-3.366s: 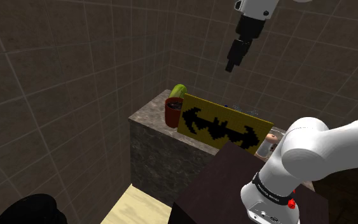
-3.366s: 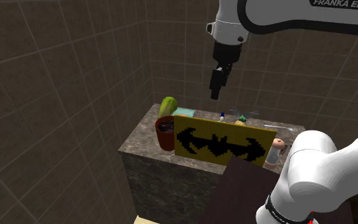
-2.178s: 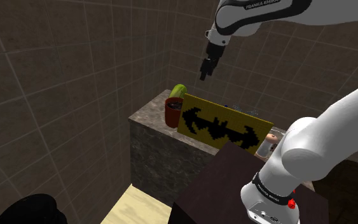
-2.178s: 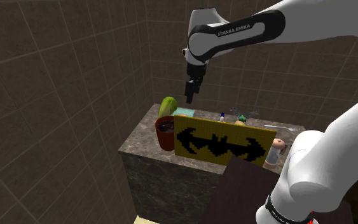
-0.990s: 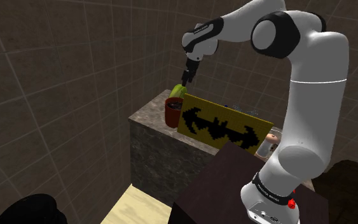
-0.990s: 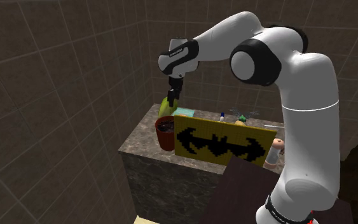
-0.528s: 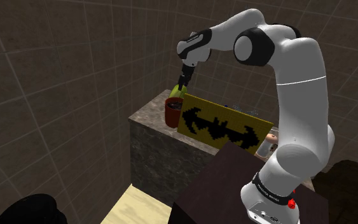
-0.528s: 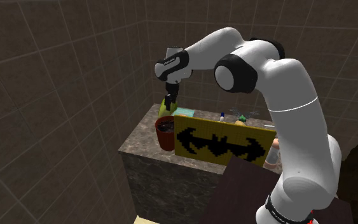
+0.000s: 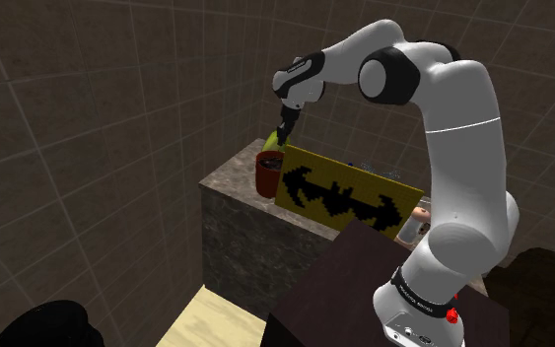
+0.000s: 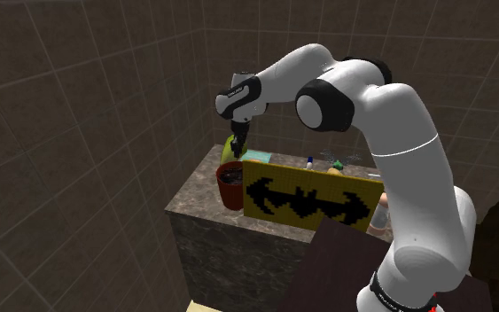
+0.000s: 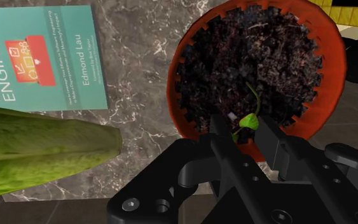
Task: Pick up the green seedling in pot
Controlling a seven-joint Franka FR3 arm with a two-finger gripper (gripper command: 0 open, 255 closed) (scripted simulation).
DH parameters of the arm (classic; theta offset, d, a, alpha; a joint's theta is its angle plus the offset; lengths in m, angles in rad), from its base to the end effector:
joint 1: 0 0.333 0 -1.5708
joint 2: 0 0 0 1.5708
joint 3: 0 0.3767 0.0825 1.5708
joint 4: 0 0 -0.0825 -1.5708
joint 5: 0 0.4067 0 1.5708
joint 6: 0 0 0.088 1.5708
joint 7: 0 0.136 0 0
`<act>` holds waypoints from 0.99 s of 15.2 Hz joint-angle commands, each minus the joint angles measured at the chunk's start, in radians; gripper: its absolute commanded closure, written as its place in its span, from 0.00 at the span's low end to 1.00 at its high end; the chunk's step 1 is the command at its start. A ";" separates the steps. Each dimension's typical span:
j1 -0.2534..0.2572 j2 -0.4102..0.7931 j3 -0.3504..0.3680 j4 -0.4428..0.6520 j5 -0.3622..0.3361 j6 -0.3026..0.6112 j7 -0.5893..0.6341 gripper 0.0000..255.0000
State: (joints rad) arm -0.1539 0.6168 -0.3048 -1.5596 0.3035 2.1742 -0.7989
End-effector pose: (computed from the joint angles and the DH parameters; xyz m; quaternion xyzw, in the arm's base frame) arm 0.7010 -0.2848 0.3088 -0.9927 -0.1130 -0.0361 0.0222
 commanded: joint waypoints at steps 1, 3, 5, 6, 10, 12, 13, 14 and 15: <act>0.000 0.001 0.000 -0.001 0.000 0.001 0.000 1.00; 0.000 0.001 0.000 -0.001 0.000 0.001 0.000 1.00; 0.001 0.000 0.000 -0.002 0.000 0.001 0.001 1.00; 0.001 0.000 0.000 -0.002 0.000 0.001 0.000 1.00; 0.003 -0.021 -0.005 0.007 -0.008 -0.028 0.006 1.00; 0.004 -0.033 -0.008 0.015 -0.014 -0.048 0.011 1.00; 0.005 -0.039 -0.010 0.020 -0.016 -0.058 0.013 1.00; 0.005 -0.045 -0.011 0.025 -0.019 -0.069 0.015 1.00; 0.006 -0.051 -0.013 0.030 -0.021 -0.079 0.017 1.00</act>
State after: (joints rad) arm -0.1492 0.5729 -0.3162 -1.5382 0.2842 2.1055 -0.7850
